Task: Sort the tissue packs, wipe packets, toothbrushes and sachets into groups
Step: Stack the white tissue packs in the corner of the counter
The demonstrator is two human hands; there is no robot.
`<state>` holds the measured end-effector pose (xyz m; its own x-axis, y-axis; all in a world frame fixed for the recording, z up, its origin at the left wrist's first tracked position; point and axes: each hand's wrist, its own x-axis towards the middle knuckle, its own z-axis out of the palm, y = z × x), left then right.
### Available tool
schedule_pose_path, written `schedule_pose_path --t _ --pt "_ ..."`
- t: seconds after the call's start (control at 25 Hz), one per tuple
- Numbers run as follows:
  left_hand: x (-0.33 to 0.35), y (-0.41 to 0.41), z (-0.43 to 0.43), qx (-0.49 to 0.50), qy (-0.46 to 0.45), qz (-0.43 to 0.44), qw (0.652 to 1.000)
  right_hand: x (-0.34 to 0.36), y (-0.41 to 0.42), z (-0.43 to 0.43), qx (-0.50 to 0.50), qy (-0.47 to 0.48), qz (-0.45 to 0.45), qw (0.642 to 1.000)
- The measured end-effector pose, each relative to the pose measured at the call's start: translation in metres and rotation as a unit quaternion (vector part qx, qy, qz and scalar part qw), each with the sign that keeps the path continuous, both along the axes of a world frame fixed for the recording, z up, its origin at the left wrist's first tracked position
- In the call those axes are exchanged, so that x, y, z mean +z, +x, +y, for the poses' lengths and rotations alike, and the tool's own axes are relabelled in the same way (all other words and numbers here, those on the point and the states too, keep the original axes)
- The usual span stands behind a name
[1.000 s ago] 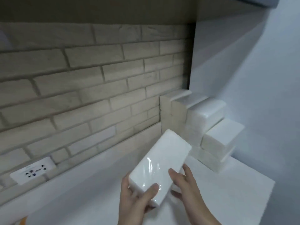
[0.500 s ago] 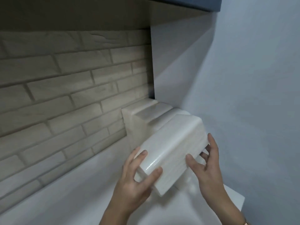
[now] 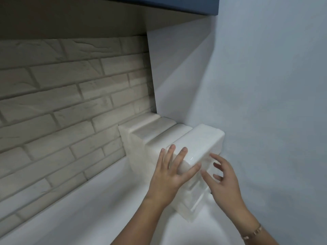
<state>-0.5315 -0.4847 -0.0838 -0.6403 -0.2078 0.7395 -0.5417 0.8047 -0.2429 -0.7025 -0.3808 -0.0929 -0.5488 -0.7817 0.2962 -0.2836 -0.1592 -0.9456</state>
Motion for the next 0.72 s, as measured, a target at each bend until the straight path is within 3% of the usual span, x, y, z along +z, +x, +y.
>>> schedule_pose_path --t 0.2,0.32,0.4,0.52,0.72 --pt "-0.022 -0.008 0.005 -0.006 0.137 -0.082 0.987 -0.013 -0.013 -0.003 0.038 0.056 -0.010 0.998" --pt "-0.037 -0.010 0.015 -0.014 0.220 0.062 0.973 -0.010 -0.010 -0.007 0.016 0.047 -0.055 0.997" --pt "-0.041 -0.021 0.022 0.032 0.317 0.180 0.931 -0.008 -0.005 -0.010 0.014 0.050 -0.091 0.995" --pt "-0.045 -0.040 0.029 0.071 0.411 0.215 0.883 -0.011 0.002 -0.025 -0.011 0.061 -0.174 0.983" --pt "-0.052 -0.057 0.029 0.038 0.441 0.283 0.851 -0.035 0.017 -0.057 -0.033 0.084 -0.306 0.948"
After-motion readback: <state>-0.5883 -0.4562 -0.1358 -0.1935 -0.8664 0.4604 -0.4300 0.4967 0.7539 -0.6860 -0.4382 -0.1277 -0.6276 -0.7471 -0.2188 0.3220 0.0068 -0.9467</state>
